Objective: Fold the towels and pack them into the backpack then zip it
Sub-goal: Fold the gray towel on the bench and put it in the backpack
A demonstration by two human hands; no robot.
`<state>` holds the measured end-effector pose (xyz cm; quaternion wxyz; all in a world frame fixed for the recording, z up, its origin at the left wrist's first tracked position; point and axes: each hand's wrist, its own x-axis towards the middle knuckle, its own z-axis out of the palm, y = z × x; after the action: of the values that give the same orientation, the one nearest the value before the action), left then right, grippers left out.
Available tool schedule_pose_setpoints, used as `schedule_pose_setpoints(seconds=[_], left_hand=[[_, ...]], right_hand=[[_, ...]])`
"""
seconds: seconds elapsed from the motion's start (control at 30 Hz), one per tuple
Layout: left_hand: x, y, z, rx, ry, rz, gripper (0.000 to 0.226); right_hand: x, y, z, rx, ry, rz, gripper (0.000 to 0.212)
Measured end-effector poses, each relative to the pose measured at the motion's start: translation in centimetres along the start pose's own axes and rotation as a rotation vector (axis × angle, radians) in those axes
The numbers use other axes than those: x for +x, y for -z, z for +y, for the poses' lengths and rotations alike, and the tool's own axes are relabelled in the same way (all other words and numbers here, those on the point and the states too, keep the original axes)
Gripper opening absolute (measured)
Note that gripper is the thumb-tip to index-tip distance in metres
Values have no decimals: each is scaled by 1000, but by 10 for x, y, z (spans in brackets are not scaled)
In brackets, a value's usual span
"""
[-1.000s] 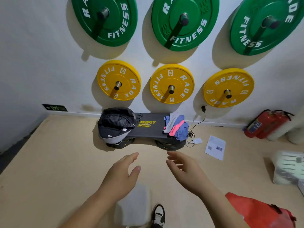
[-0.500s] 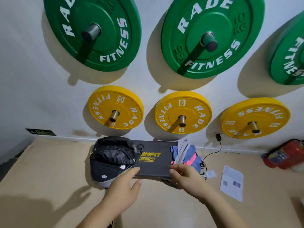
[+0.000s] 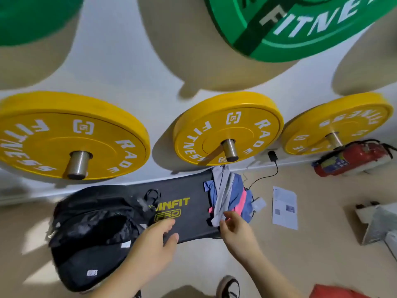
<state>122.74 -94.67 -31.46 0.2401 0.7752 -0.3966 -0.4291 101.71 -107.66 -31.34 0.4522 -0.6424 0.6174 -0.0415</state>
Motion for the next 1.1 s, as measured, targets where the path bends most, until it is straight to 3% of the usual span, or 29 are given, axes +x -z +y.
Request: schedule_pose_setpoints(seconds=[0.27,0.33,0.43,0.57,0.7,0.77,0.87,0.93,1.1], left_hand=[[135,-147,-125,11,51,5,40],[167,-183,-155,5,37,17,40],[209,-228,-191,-16,-27,12,39],[237,-258,-223,110,-165,73,39],[223,-276,-233,110,-209,62,39],[210,-276,-227,145,-251,37,41],[186,-263,-220,276,-329,68,43],[169,-253,-219,294,-344,127,44],[147,-229,-203,253,-440,223,43]], right_hand=[[186,-94,166,18,19,337,23],[234,-114,207,-19,61,369,11],[294,-135,261,-129,148,410,28],[340,-153,303,-138,152,523,30],[346,-156,314,-37,133,642,19],[340,-156,318,4,105,619,16],[316,-152,304,146,104,582,28],[295,-143,281,251,138,580,35],[232,-109,202,448,354,628,16]])
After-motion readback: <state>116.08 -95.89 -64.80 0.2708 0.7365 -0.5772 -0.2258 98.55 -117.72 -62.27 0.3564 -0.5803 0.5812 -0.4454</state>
